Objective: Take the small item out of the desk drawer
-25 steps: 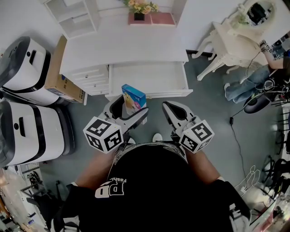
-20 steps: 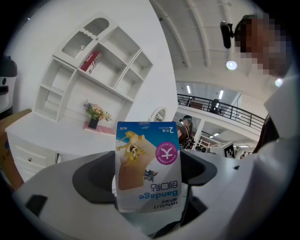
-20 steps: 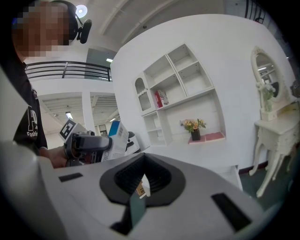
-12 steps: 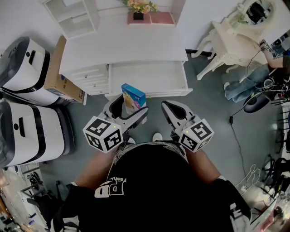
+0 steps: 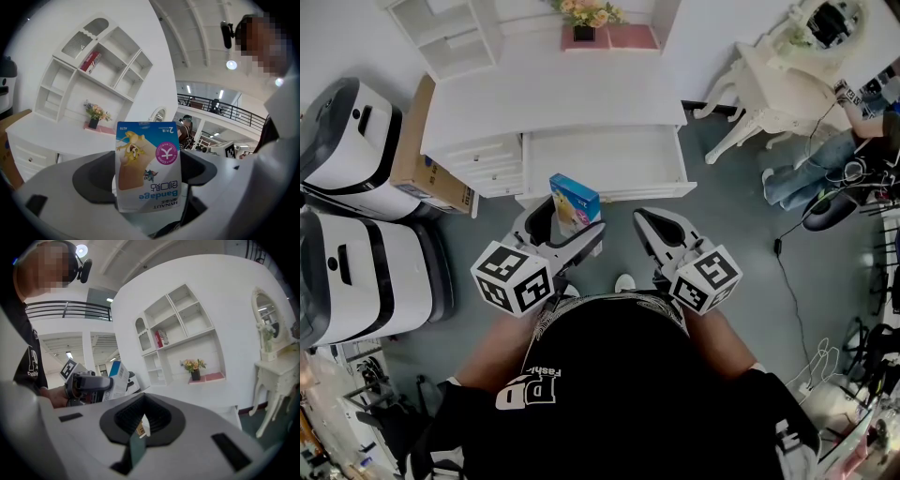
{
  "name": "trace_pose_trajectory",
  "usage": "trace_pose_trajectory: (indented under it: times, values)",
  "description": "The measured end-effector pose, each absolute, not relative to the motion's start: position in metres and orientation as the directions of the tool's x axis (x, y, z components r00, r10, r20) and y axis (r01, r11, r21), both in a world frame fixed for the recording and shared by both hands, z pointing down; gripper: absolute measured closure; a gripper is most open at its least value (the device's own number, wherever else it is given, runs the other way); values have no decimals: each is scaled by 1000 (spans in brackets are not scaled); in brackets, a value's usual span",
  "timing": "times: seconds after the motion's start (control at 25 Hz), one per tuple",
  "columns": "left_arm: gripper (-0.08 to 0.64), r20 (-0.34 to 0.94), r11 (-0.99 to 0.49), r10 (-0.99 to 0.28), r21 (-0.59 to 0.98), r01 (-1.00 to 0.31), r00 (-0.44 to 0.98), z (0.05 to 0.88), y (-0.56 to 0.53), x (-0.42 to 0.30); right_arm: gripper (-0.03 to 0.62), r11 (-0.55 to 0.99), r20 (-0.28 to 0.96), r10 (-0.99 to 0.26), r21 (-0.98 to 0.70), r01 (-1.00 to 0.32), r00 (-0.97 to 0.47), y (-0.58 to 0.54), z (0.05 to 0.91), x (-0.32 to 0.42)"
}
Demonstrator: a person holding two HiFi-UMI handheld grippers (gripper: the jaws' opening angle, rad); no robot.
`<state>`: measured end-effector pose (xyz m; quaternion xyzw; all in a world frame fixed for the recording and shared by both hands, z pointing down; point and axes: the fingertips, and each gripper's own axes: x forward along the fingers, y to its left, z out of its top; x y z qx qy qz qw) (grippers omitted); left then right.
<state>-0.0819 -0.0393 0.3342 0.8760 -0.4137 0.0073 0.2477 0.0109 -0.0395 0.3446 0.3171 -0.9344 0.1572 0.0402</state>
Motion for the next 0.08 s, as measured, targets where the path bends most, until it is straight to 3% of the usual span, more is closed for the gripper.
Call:
trace_pose_trajectory:
  times: [0.08]
  values:
    - [141,218,-534,-722,428,-729,657,334,-40,-82,584,749,175,-580,-269,-605,-796,-40,345,11]
